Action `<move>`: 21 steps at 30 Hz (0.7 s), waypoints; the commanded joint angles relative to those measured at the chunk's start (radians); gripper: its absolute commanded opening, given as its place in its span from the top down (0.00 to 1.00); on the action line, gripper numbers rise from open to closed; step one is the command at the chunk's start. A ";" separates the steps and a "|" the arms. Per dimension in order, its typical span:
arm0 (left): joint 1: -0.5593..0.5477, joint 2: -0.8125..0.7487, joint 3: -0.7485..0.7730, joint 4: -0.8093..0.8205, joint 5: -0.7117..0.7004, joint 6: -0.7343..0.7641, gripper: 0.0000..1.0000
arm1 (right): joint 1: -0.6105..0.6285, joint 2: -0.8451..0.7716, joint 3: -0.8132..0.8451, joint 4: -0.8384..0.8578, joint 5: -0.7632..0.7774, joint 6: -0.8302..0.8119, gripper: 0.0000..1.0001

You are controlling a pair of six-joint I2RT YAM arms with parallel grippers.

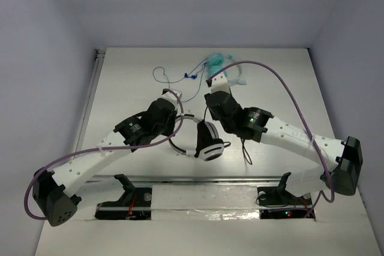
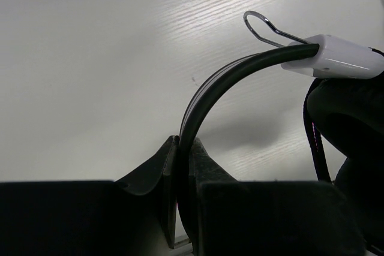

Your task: Wrap the headphones

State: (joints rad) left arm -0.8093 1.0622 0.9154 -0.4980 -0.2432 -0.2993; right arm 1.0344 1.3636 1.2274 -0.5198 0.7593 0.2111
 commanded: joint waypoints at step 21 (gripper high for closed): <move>-0.002 -0.145 0.233 0.041 0.213 0.023 1.00 | -0.274 -0.198 -0.572 0.960 -0.805 0.221 0.69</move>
State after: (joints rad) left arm -0.8097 0.9524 1.0634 -0.5220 -0.0559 -0.2455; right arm 0.7712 1.2144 0.7082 0.1925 0.0547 0.3634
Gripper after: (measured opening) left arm 0.047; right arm 0.313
